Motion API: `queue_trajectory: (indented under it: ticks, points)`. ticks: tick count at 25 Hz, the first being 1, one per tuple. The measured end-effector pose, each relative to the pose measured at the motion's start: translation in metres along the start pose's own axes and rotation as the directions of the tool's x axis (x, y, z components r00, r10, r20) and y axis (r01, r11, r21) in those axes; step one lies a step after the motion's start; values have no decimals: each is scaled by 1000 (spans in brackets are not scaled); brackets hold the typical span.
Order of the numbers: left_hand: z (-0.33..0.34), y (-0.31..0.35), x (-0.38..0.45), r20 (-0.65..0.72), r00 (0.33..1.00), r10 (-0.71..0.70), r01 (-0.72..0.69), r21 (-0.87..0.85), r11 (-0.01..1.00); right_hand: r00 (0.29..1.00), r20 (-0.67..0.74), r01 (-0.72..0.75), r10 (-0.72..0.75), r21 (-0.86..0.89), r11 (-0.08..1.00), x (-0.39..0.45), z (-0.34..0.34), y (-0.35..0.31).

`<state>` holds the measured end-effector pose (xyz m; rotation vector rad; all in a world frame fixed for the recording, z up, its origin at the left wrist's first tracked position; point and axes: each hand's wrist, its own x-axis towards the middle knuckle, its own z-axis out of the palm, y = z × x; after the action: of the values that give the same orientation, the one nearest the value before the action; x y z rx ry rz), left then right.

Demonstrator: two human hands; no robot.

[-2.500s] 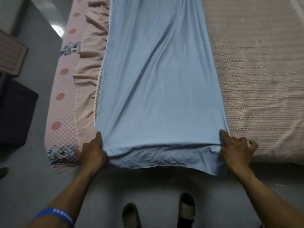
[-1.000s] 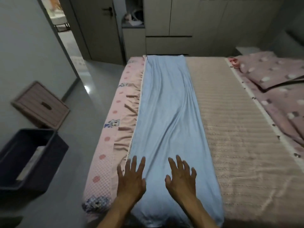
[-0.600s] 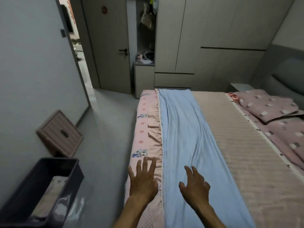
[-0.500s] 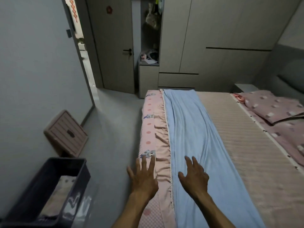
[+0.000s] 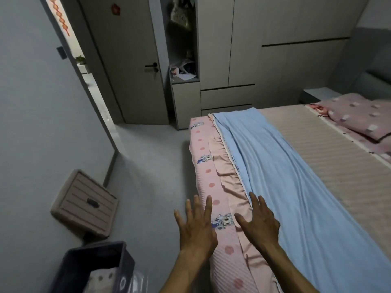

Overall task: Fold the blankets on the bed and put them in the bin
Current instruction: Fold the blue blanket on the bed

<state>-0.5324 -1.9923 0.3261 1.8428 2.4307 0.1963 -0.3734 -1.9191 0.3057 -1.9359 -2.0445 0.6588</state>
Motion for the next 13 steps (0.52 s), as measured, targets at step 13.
queue_trajectory:
  ticks: [13]
  points:
    - [-20,-127,300,331,936,119,-129,7,992,981,-64,-178,181,50,983,233,76,-166]
